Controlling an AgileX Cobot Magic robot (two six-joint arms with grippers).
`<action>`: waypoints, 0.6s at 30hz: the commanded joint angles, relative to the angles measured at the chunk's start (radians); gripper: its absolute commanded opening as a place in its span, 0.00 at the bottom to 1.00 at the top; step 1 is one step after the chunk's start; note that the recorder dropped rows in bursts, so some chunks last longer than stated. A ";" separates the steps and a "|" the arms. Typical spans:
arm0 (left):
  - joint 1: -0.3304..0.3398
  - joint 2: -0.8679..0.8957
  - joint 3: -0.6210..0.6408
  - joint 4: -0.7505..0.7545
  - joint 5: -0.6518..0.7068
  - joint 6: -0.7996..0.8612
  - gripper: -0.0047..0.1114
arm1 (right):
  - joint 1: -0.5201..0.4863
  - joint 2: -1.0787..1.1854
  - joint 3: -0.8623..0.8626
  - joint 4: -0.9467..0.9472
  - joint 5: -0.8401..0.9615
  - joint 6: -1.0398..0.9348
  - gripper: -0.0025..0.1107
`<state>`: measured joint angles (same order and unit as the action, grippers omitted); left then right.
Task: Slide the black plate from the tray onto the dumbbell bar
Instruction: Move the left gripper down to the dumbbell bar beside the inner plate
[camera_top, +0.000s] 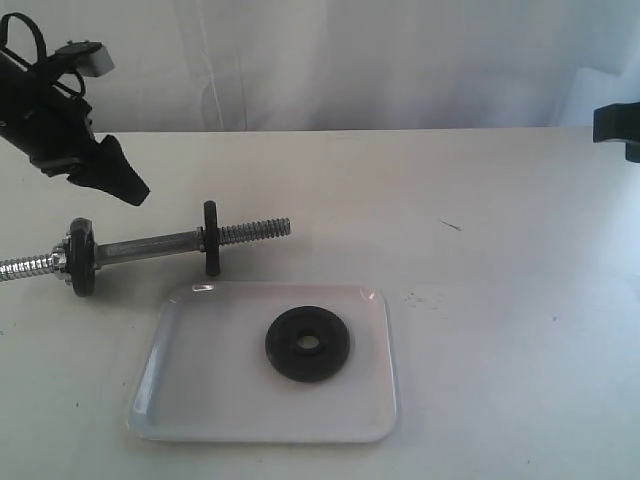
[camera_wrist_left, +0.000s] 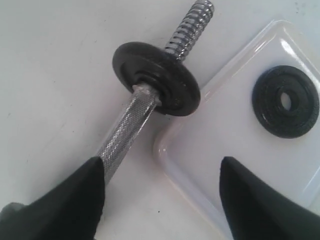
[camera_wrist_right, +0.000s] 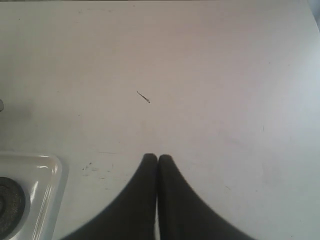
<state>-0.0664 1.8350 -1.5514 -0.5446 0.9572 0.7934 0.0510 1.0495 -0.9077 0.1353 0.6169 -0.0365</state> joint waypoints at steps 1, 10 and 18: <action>-0.005 -0.009 -0.006 -0.077 0.047 0.104 0.63 | 0.000 0.002 0.002 0.006 -0.015 -0.011 0.02; -0.005 -0.009 0.063 -0.084 -0.004 0.192 0.63 | 0.000 0.002 0.002 0.006 -0.015 -0.011 0.02; -0.056 -0.007 0.063 0.054 -0.077 0.146 0.63 | 0.000 0.002 0.002 0.006 -0.017 -0.011 0.02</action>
<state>-0.0925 1.8332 -1.4961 -0.5608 0.9055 0.9720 0.0510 1.0495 -0.9077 0.1370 0.6120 -0.0365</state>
